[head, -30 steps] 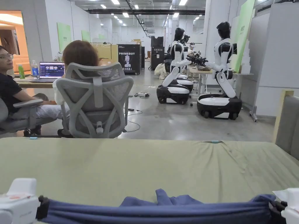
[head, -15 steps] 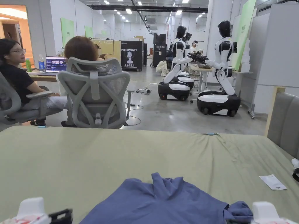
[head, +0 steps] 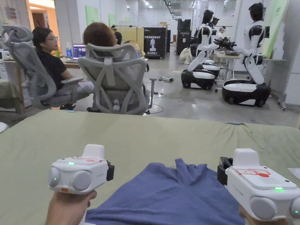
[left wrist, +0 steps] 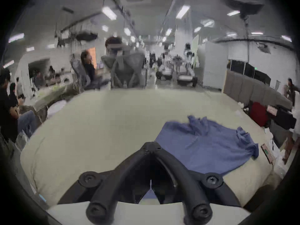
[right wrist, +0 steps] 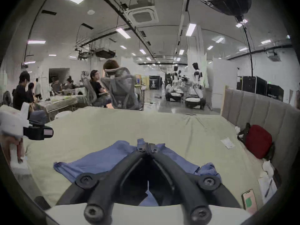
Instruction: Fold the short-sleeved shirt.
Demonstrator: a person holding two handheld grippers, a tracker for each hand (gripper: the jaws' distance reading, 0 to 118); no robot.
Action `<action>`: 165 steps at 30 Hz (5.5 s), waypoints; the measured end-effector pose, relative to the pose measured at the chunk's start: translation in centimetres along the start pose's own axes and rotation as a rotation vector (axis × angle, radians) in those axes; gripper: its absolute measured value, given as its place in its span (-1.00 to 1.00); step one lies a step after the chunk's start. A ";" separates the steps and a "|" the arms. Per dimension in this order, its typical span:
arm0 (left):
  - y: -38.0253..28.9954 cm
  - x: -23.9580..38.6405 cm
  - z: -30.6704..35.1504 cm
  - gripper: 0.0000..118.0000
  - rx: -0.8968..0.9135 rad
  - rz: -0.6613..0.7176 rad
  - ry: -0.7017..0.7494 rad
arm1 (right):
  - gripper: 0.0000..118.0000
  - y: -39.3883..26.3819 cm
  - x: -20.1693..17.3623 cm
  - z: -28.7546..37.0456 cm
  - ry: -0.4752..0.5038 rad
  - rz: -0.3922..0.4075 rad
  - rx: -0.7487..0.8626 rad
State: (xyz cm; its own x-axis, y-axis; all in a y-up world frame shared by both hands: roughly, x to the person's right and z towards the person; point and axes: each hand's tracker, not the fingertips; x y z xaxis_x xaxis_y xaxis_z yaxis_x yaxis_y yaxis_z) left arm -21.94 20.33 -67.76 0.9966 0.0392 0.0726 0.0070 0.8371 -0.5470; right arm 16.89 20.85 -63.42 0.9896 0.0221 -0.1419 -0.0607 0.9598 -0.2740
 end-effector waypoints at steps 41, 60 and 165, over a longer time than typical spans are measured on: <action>-9.1 -7.2 -5.7 -0.99 -0.280 0.195 0.015 | 0.70 -8.1 12.2 -33.2 0.037 0.140 -0.542; -0.4 -3.1 -8.2 -0.99 -0.061 0.015 0.106 | -0.99 7.7 10.4 -15.6 -0.021 0.142 -0.186; -10.8 -2.0 -6.2 0.15 -0.378 0.119 -0.007 | -1.00 -11.1 14.4 6.7 -0.157 -0.192 -0.421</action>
State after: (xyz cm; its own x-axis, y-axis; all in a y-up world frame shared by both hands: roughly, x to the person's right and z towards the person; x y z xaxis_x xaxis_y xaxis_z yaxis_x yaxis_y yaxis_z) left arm -23.50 7.79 -67.17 0.9918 0.1281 -0.0048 -0.0772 0.5669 -0.8202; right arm 32.69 12.36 -56.08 0.9938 -0.0714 0.0855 0.1098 0.7550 -0.6465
